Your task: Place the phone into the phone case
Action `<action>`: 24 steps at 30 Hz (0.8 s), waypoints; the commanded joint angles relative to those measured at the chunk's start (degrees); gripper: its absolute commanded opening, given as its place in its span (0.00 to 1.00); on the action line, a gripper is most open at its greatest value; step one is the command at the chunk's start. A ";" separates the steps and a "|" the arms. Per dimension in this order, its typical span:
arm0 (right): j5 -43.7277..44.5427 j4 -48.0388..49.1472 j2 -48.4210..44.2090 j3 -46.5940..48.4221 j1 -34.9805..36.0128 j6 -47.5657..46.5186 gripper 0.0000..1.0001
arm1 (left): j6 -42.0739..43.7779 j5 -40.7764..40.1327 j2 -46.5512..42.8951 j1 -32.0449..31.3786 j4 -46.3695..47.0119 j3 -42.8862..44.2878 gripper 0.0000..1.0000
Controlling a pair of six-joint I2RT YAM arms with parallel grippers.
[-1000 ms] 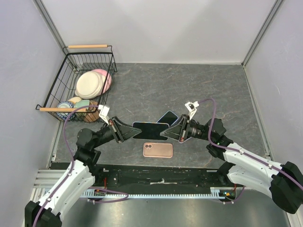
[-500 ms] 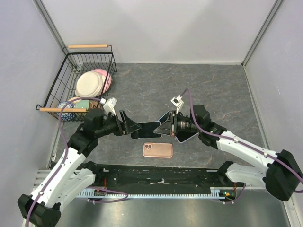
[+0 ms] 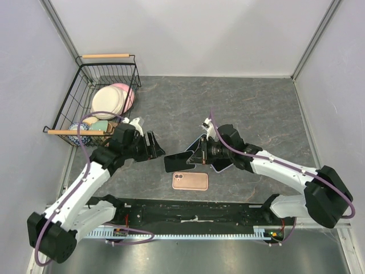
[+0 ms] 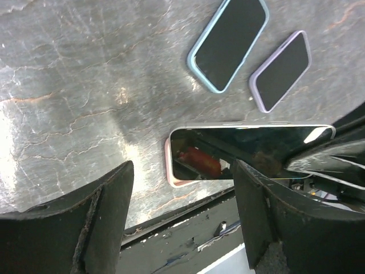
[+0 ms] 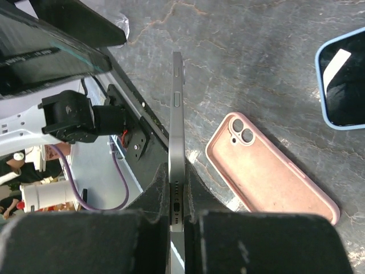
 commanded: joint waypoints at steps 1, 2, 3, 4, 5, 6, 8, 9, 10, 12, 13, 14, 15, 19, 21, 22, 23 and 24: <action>1.27 1.16 1.67 4.34 -0.84 2.91 0.00 | 1.75 0.46 4.56 -0.03 4.51 -0.83 0.76; 1.35 0.90 2.19 4.34 -0.93 3.44 0.00 | 1.30 1.17 5.18 0.05 5.84 -1.79 0.76; 1.27 0.90 2.37 3.99 -1.02 4.05 0.00 | -0.01 1.70 5.79 -0.03 6.89 -3.71 0.76; 1.18 0.90 2.64 3.81 -1.10 4.93 0.00 | -0.80 2.40 6.67 0.05 8.47 -4.95 0.76; 1.18 0.38 2.99 3.64 -1.10 5.29 0.00 | -1.68 2.84 7.11 0.06 11.88 -6.27 0.76; 1.27 0.02 3.16 3.29 -1.19 5.98 0.00 | -3.25 3.54 7.55 0.06 13.48 -8.89 0.75; 1.35 -0.50 2.99 2.58 -1.28 7.74 0.00 | -4.76 6.35 9.30 -0.03 18.12 -11.54 0.75; 1.27 -0.59 2.90 1.62 -1.45 8.62 0.00 | -6.07 7.23 9.84 0.05 19.46 -13.91 0.75; 1.27 -0.42 2.64 1.18 -1.46 9.41 0.00 | -6.87 8.63 10.45 0.06 20.60 -15.06 0.75; 1.62 -0.33 1.50 -0.40 -1.46 11.26 0.00 | -8.79 10.40 11.95 0.06 25.08 -18.21 0.74; 1.79 -0.42 0.97 -0.84 -1.54 11.87 0.00 | -9.42 12.41 12.47 0.06 26.75 -19.11 0.73; 1.97 -0.59 -0.25 -1.28 -1.46 12.84 0.00 | -9.86 13.30 12.91 0.06 27.99 -19.90 0.72; 2.14 -0.68 -0.87 -1.90 -1.46 13.54 0.00 | -10.56 14.09 13.61 -0.03 30.09 -20.69 0.72; 3.11 -1.73 -3.25 -2.96 -1.54 14.25 0.00 | -10.57 14.89 14.06 -0.03 33.53 -22.80 0.72; 2.94 -3.75 -4.13 -3.05 -1.98 14.34 0.00 | -10.83 15.76 14.06 -0.03 33.89 -23.33 0.72; 2.85 -4.37 -4.39 -3.05 -1.98 14.25 0.00 | -11.18 16.11 14.06 -0.12 36.32 -23.68 0.72; 2.15 -4.72 -4.83 -3.05 -1.98 13.99 0.00 | -11.53 16.29 13.97 -0.03 37.22 -24.82 0.72; 2.06 -5.25 -5.01 -2.87 -1.98 13.12 0.00 | -12.32 16.55 13.89 -0.12 38.97 -25.52 0.72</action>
